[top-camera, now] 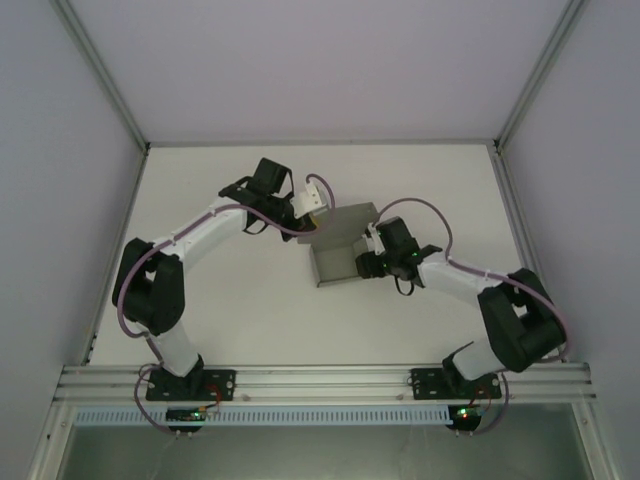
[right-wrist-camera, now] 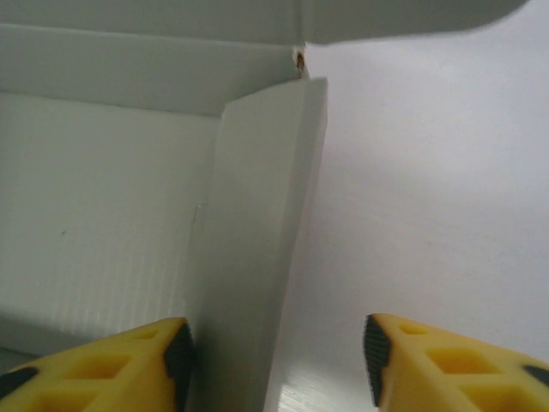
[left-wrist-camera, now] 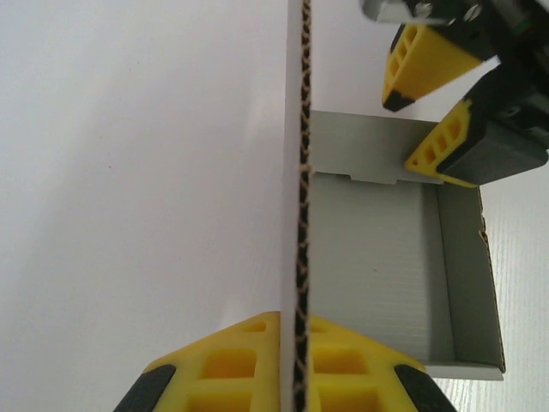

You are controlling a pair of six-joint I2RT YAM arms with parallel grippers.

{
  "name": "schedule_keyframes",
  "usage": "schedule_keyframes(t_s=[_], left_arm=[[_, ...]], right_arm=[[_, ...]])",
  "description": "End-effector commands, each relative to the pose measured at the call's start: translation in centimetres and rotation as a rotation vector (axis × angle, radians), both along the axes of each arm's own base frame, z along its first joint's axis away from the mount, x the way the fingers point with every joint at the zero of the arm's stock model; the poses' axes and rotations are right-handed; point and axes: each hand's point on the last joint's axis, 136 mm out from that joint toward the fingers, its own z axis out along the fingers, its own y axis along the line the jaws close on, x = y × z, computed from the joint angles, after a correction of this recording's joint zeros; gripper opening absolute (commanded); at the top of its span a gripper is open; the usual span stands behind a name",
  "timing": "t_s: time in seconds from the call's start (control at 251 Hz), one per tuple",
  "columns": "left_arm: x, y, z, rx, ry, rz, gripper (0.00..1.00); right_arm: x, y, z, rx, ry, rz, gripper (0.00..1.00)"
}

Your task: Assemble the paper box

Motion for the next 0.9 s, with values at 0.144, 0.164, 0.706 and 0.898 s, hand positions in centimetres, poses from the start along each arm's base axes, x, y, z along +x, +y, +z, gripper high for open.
schedule_keyframes(t_s=[0.144, 0.164, 0.706, 0.898], left_arm=[[-0.6, -0.6, 0.8, -0.032, 0.023, -0.043, 0.00], [-0.6, -0.6, 0.8, -0.032, 0.024, -0.042, 0.00], [0.5, -0.2, 2.0, -0.027, -0.017, 0.025, 0.00], [0.8, -0.2, 1.6, -0.022, -0.005, 0.041, 0.00]], right_arm=[[2.6, 1.3, -0.4, -0.037, -0.032, -0.025, 0.47], [2.6, 1.3, -0.6, -0.044, -0.028, -0.026, 0.45], [2.0, -4.9, -2.8, -0.503, -0.013, -0.309, 0.00], [2.0, -6.4, -2.7, -0.794, -0.037, -0.393, 0.00]])
